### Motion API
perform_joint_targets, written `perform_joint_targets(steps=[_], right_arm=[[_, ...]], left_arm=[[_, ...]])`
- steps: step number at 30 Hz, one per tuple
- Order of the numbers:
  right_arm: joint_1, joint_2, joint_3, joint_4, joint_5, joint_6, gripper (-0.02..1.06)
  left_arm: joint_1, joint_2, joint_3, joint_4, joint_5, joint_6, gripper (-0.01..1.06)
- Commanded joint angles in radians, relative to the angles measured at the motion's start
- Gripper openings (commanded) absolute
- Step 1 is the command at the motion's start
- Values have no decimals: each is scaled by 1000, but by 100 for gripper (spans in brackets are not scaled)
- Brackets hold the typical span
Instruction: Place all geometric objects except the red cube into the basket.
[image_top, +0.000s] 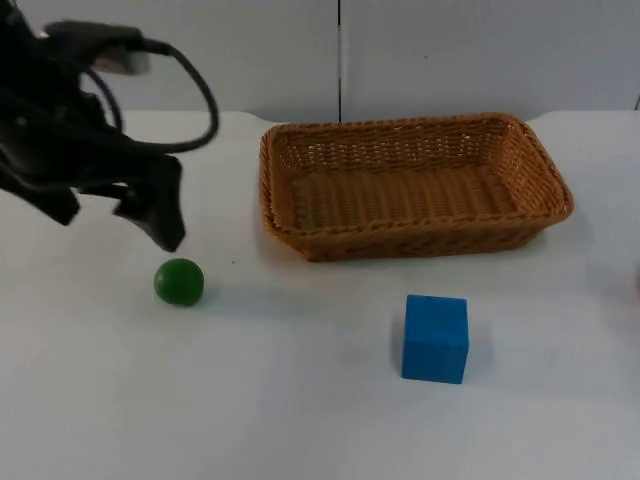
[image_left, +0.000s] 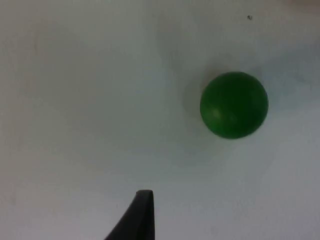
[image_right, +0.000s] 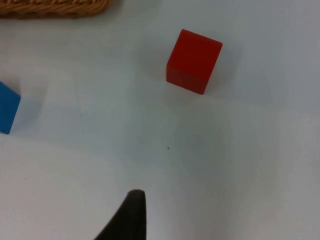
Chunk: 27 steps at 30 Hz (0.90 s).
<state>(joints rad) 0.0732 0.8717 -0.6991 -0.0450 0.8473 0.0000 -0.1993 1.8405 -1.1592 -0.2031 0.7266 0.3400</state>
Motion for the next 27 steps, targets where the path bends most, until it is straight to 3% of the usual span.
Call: perform_joint_targets(steps=[1,6,18,27], right_arm=[[-8,-2,-6,-2,-7,0,105],[-8,-2,-6,-4,-7,0,105],[-8,-2,-6,-4,-15,0,105],[-8,-2,7,-4,-16,6,105]], left_arm=[[-24,64,-55,27,-8,-13,105],[-39,174,-121,127,-32,-122,105],[-73,273,-133,90,-143,-128,105],[-75,305,-133,84,-135,-128,104]])
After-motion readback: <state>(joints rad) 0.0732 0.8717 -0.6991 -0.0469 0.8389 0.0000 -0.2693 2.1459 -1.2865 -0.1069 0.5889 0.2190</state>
